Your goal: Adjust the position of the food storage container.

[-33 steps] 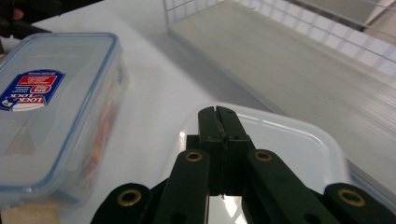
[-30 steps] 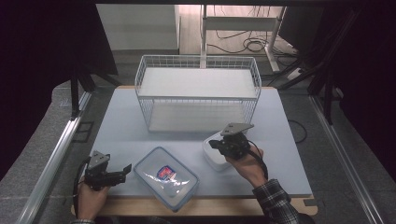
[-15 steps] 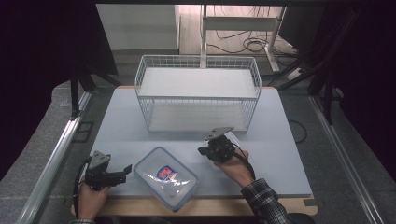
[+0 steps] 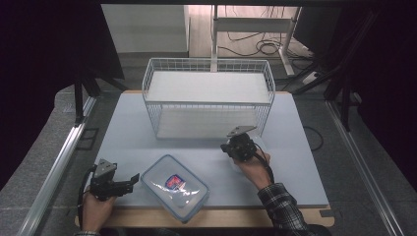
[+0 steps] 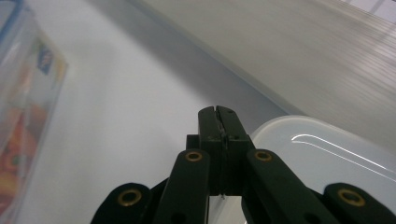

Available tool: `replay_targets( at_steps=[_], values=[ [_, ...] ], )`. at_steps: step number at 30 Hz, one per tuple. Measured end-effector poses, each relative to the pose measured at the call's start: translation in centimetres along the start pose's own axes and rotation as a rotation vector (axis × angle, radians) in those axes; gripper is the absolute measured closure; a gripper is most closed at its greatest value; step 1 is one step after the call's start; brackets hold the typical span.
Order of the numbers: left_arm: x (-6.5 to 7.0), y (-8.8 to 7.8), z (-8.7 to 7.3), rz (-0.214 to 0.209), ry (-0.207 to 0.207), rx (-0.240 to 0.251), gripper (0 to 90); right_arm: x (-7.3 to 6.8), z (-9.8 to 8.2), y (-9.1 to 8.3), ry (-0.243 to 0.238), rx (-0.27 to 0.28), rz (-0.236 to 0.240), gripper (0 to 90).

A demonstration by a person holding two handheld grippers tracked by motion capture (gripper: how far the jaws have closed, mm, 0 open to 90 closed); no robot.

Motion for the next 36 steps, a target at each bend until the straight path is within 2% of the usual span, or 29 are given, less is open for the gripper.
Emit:
replay_targets(
  at_steps=[1,2,4,7,8,11,14,15,16,17,20,23,24,26,31,34,36],
  values=[
    [0.1,0.0,0.0,-0.002,0.002,-0.003,6.5,0.8,-0.2,-0.1,0.015,0.001,-0.023,89.3],
    [0.1,0.0,0.0,-0.002,0.002,-0.003,6.5,0.8,-0.2,-0.1,0.015,0.001,-0.023,89.3],
    [0.1,0.1,0.0,-0.003,0.005,-0.006,6.5,1.9,-0.5,-0.3,0.042,0.0,-0.052,89.4],
    [0.2,0.1,0.0,-0.004,0.006,-0.008,6.6,2.6,-0.8,-0.5,0.055,0.002,-0.062,89.3],
    [0.2,0.1,0.0,-0.007,0.004,-0.005,6.6,3.4,-1.2,-0.8,0.065,-0.002,-0.078,89.3],
    [0.2,0.1,0.0,-0.01,0.002,-0.006,6.7,4.4,-1.8,-1.3,0.085,0.0,-0.096,89.4],
    [0.3,0.1,0.0,-0.021,-0.01,-0.011,7.1,5.2,-2.3,-1.7,0.104,-0.001,-0.112,89.3],
    [0.3,0.1,0.0,-0.031,-0.018,-0.009,7.4,6.1,-2.9,-2.2,0.132,0.006,-0.122,89.3],
    [0.3,0.1,0.0,-0.031,-0.018,-0.009,7.4,6.1,-2.9,-2.2,0.132,0.006,-0.122,89.3],
    [0.3,0.1,0.0,-0.036,-0.023,-0.006,7.5,6.8,-3.3,-2.6,0.15,0.007,-0.13,89.3],
    [0.4,0.1,0.0,-0.045,-0.034,-0.008,7.5,8.0,-4.1,-3.4,0.167,-0.001,-0.161,89.3],
    [0.4,0.1,0.0,-0.049,-0.04,-0.01,7.5,8.7,-4.6,-3.8,0.187,0.0,-0.168,89.3],
    [0.4,0.1,0.0,-0.048,-0.044,-0.014,7.5,9.6,-5.2,-4.4,0.202,0.0,-0.188,89.3],
    [0.4,0.1,0.0,-0.062,-0.065,-0.01,7.4,10.5,-5.8,-4.8,0.217,0.001,-0.201,89.3],
    [0.4,0.0,0.0,-0.075,-0.105,-0.004,6.4,11.9,-6.9,-5.7,0.251,-0.002,-0.223,89.3],
    [0.4,0.0,0.0,-0.084,-0.118,0.0,5.0,12.0,-7.2,-5.9,0.258,-0.002,-0.23,89.1],
    [0.4,-0.1,0.1,-0.091,-0.121,-0.001,4.1,11.8,-7.2,-6.1,0.246,0.003,-0.234,88.1]
  ],
)
Point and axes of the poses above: each handheld gripper's, and its own axes: y roughly forward along the jaws, z roughly out of its top, x roughly to its right, the point moved 8 cm from there along y, roughly forward along the jaws, and after that the axes turned 10 degrees about -z, right-handed, at the moved point
